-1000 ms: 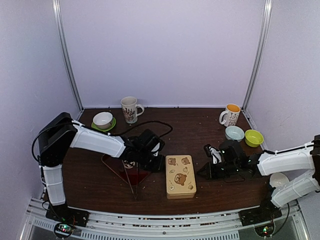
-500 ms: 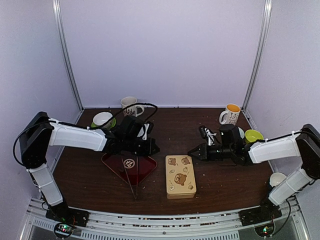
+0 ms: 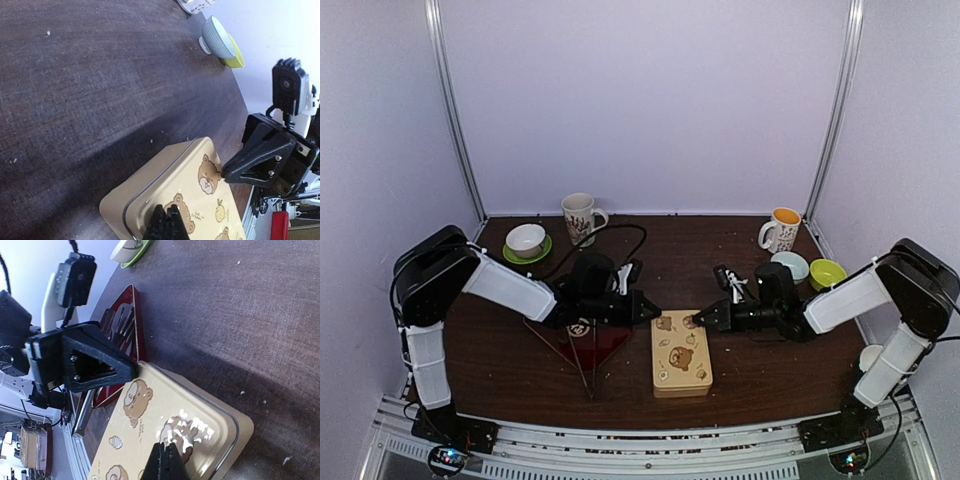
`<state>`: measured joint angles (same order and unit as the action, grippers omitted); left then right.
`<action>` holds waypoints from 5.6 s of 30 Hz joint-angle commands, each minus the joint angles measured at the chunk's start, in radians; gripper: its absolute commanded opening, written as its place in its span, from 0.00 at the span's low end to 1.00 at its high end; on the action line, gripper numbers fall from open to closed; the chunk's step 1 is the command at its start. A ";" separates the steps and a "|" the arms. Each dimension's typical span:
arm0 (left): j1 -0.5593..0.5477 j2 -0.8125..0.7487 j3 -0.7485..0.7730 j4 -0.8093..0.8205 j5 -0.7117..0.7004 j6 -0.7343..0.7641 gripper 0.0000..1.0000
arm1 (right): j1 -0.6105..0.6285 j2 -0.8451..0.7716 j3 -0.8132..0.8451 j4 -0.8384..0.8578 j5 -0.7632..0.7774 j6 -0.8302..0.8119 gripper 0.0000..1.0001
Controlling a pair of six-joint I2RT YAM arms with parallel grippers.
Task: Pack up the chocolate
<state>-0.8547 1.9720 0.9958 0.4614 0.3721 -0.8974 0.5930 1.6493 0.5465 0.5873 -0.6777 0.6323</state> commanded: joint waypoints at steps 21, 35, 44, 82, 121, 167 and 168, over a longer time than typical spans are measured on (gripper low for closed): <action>-0.168 -0.101 -0.096 -0.092 -0.010 0.032 0.00 | 0.032 -0.047 -0.252 0.168 -0.044 -0.026 0.00; -0.259 -0.218 -0.141 -0.127 -0.085 0.026 0.00 | 0.079 -0.296 -0.301 -0.002 0.024 -0.042 0.00; -0.282 -0.165 -0.187 -0.132 -0.111 -0.024 0.00 | 0.102 -0.342 -0.266 -0.053 -0.023 -0.050 0.00; -0.237 -0.599 -0.182 -0.606 -0.386 0.171 0.10 | 0.227 -0.613 -0.185 -0.501 0.362 -0.175 0.00; 0.655 -1.028 -0.637 -0.137 -0.847 0.893 0.98 | -0.436 -0.668 -0.280 0.076 0.805 -0.598 0.97; 0.901 -0.549 -0.659 0.535 -0.480 0.918 0.98 | -0.527 -0.290 -0.290 0.487 0.782 -0.625 1.00; 0.901 -0.549 -0.659 0.535 -0.481 0.919 0.98 | -0.527 -0.291 -0.289 0.487 0.783 -0.625 1.00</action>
<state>0.0406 1.4197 0.3473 0.9348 -0.1078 0.0315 0.0715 1.3544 0.2531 1.0447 0.0864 0.0063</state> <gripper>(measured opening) 0.978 0.999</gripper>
